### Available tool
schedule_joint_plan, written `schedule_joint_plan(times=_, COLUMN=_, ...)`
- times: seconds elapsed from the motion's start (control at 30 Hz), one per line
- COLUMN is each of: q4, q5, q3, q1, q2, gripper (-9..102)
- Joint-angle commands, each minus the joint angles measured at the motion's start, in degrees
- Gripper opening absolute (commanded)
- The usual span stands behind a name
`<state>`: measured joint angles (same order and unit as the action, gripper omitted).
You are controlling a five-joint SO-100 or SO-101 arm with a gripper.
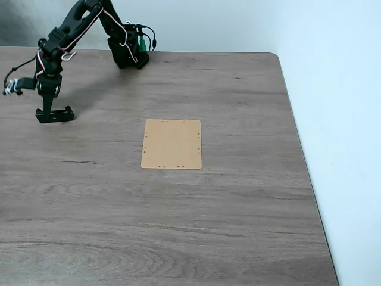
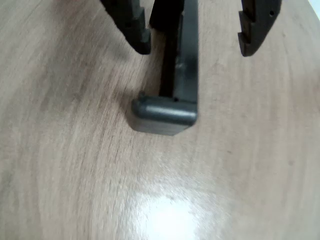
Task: Grasp a black block and then place it on the board.
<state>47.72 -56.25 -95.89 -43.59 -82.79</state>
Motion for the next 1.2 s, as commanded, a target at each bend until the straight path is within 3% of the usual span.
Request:
schedule_joint_plan(times=0.0, q4=-0.35, q5=-0.79, q3=3.25, q1=-0.09, q2=-0.70, gripper=23)
schedule_joint_plan(times=0.4, q4=-2.20, q5=-0.79, q3=3.34, q1=-1.14, q2=3.16, gripper=19)
schedule_joint_plan(times=0.53, q4=-3.34, q5=-0.35, q3=3.87, q1=-1.32, q2=4.48, gripper=0)
schedule_joint_plan(times=0.93, q4=-3.87, q5=-1.58, q3=3.08, q1=-1.32, q2=3.08, gripper=0)
schedule_joint_plan(times=1.17, q4=3.52, q5=2.55, q3=-0.26, q1=4.13, q2=-9.14, gripper=0)
